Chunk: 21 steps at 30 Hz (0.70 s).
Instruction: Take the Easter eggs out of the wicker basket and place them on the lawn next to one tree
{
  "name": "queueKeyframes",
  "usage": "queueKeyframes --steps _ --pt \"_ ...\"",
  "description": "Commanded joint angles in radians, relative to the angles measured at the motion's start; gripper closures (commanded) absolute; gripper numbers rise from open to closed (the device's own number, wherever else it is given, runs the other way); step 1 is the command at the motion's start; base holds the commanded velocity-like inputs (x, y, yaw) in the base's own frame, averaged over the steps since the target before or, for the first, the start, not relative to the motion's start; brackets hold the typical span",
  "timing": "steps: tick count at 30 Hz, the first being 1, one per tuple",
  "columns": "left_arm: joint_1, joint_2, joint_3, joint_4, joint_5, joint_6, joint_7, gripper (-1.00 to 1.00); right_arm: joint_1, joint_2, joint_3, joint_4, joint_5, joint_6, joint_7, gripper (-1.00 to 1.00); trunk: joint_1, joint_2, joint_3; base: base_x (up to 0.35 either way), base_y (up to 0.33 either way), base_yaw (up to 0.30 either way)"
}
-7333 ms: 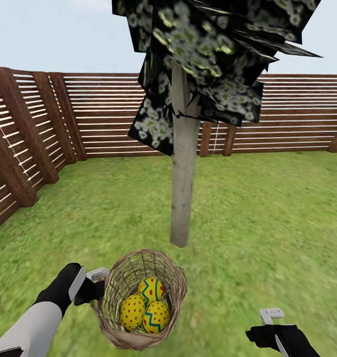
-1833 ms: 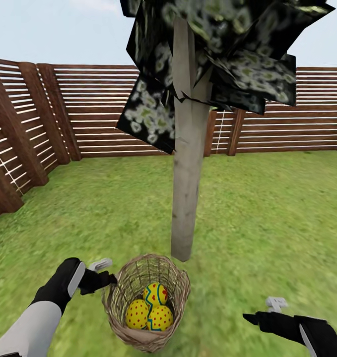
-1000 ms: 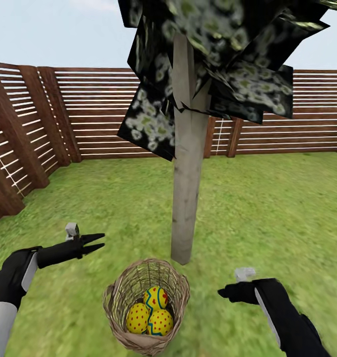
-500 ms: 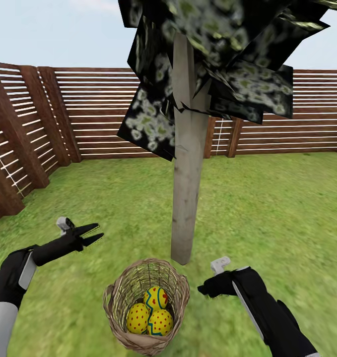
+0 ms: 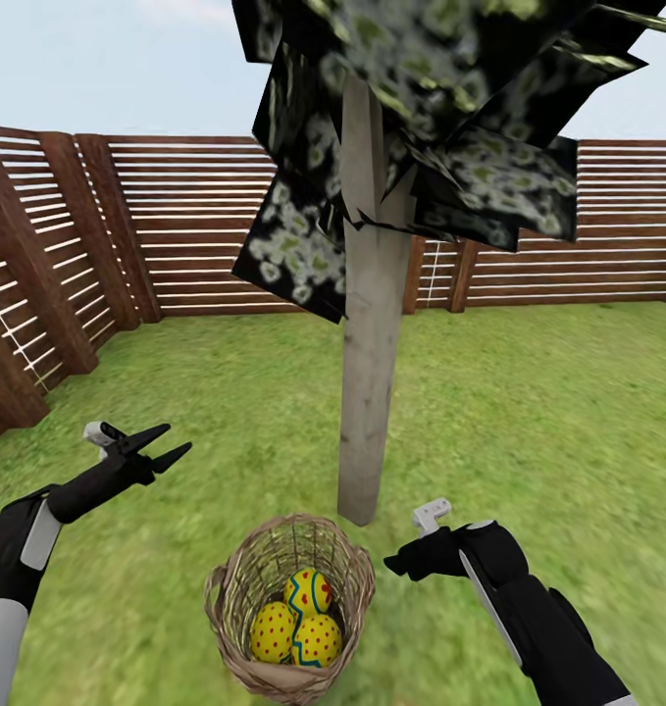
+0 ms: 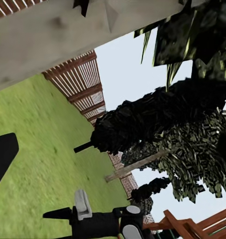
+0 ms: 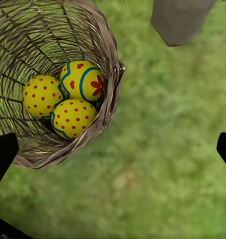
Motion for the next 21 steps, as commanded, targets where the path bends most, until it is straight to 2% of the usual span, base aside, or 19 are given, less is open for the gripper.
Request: queueKeyframes --steps 1,7,14,15,19,21 --pt "0.0 0.0 0.001 0.001 0.001 0.01 -0.003 -1.0 -0.001 -0.001 0.001 -0.001 0.011 0.003 0.008 -1.0 -0.004 0.007 0.002 0.0 0.0 0.0" --pt "0.0 0.0 0.002 0.004 0.004 0.01 -0.003 -1.0 -0.001 0.001 0.008 0.002 0.011 -0.002 0.008 -1.0 -0.027 0.049 0.021 0.0 0.0 0.0" --pt "0.0 -0.002 0.001 0.007 0.003 0.01 -0.001 -1.0 -0.001 0.001 0.055 0.007 0.011 -0.009 0.01 -1.0 -0.054 0.098 0.043 0.0 0.0 0.0" --pt "0.0 -0.003 0.0 0.007 0.003 0.01 0.001 -1.0 -0.001 0.0 0.085 0.009 0.011 -0.009 0.02 -1.0 -0.058 0.105 0.046 0.0 0.0 0.0" --pt "0.0 -0.003 0.0 0.007 0.003 0.009 0.001 -1.0 -0.001 0.0 0.165 0.011 0.011 -0.011 0.07 -1.0 -0.069 0.126 0.056 0.0 0.0 0.0" --pt "0.0 -0.004 0.0 0.008 0.003 0.009 0.0 -1.0 -0.001 0.0 0.18 0.011 0.011 -0.011 0.09 -1.0 -0.069 0.126 0.056 0.0 0.0 0.0"
